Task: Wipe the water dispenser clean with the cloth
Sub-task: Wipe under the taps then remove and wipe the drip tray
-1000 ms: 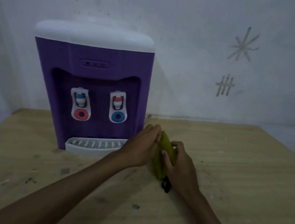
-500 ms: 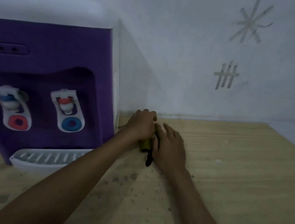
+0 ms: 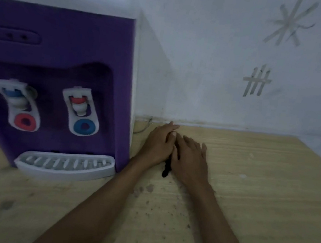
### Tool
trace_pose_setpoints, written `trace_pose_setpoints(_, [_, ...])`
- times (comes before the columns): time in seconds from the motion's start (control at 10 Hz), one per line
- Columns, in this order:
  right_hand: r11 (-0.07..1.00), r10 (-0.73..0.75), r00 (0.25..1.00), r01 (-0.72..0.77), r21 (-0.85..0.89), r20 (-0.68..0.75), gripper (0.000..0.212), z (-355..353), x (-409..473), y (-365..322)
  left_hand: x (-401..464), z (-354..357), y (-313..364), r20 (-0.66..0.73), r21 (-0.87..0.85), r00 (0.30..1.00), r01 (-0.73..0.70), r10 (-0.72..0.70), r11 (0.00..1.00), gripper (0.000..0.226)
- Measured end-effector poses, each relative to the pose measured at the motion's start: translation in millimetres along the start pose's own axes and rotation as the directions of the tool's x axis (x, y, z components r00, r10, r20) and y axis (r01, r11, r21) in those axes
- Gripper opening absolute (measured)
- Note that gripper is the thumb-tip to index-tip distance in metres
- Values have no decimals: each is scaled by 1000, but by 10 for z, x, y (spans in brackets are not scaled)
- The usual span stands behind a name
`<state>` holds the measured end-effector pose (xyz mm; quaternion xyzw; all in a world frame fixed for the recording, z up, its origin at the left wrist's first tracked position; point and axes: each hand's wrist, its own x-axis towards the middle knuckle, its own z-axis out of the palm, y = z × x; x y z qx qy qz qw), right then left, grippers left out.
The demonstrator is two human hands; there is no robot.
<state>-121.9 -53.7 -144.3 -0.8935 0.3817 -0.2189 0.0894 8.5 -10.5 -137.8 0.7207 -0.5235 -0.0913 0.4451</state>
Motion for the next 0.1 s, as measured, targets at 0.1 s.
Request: trace_pose_setpoints(0.1, [999,-37,993,39,9,-108,48,-176,-117,-44,-184,-207,202,-52,-26,995,-85,84,996,40])
